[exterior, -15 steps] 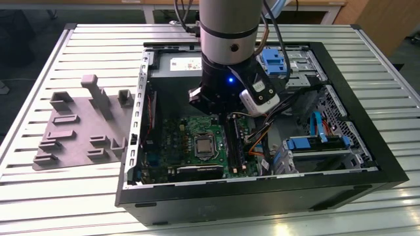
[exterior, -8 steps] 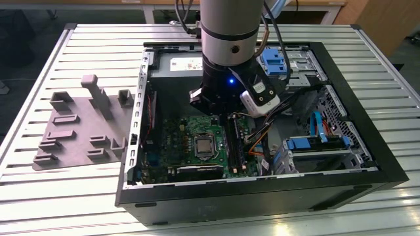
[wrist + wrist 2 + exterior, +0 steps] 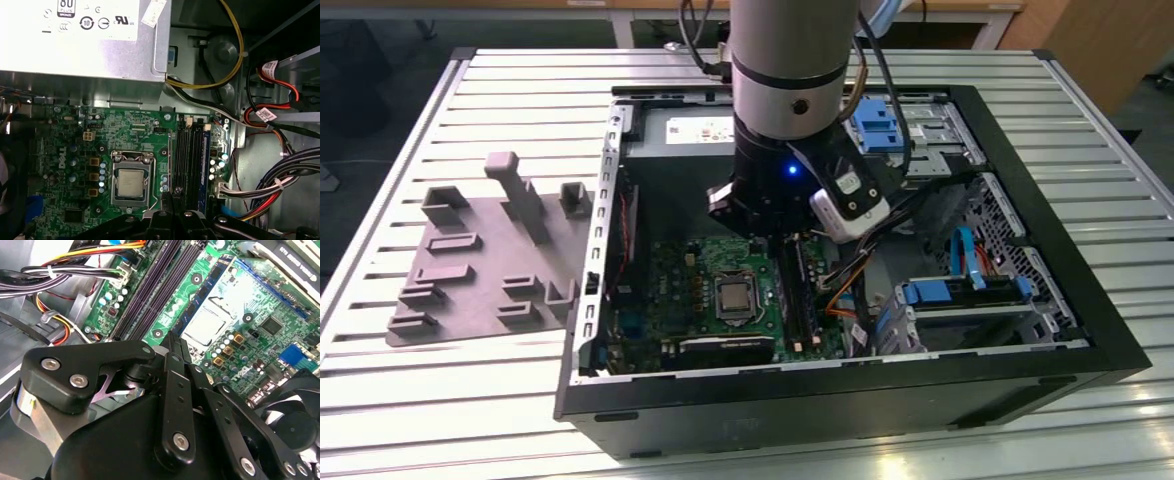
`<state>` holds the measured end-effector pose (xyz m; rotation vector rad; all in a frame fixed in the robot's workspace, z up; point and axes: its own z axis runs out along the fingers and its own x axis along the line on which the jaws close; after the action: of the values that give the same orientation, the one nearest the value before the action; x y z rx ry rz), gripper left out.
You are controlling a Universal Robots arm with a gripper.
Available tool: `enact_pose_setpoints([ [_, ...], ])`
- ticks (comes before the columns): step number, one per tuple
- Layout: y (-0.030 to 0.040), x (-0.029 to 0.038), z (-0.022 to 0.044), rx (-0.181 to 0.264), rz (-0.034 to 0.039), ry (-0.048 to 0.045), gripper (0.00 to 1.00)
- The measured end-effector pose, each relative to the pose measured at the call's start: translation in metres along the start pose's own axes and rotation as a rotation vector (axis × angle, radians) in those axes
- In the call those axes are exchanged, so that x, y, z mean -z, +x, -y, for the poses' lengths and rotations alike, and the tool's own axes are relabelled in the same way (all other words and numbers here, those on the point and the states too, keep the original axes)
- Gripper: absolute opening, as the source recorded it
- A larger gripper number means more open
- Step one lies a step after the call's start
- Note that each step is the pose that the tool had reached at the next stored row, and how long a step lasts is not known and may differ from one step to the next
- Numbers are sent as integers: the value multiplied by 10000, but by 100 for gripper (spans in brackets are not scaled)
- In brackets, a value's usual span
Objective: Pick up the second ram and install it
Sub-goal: 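Insert the second ram into the second slot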
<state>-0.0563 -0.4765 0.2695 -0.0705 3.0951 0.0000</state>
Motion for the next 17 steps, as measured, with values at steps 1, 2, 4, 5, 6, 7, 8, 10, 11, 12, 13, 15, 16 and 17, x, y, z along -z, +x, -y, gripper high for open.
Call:
enact_pose_setpoints([
  [1, -5, -7, 0, -4, 0, 0, 12],
  [2, -9, -13, 1, -9, 0, 0, 12],
  [4, -18, -24, 2, -17, 0, 1, 12],
  [5, -22, -29, 3, -22, 0, 2, 12],
  [6, -27, -33, 3, -27, 0, 3, 12],
  [7, -32, -37, 4, -32, -1, 3, 12],
  [8, -37, -41, 4, -37, 0, 2, 12],
  [10, -45, -49, 5, -46, 0, 3, 12],
  [11, -47, -54, 5, -53, 0, 2, 12],
  [12, -49, -58, 5, -62, 0, 4, 12],
  [13, -52, -63, 5, -71, 0, 4, 12],
  [15, -59, -70, 5, -87, 0, 5, 12],
  [16, -61, -75, 6, -94, 0, 5, 12],
  [17, -63, -80, 6, -102, 0, 5, 12],
])
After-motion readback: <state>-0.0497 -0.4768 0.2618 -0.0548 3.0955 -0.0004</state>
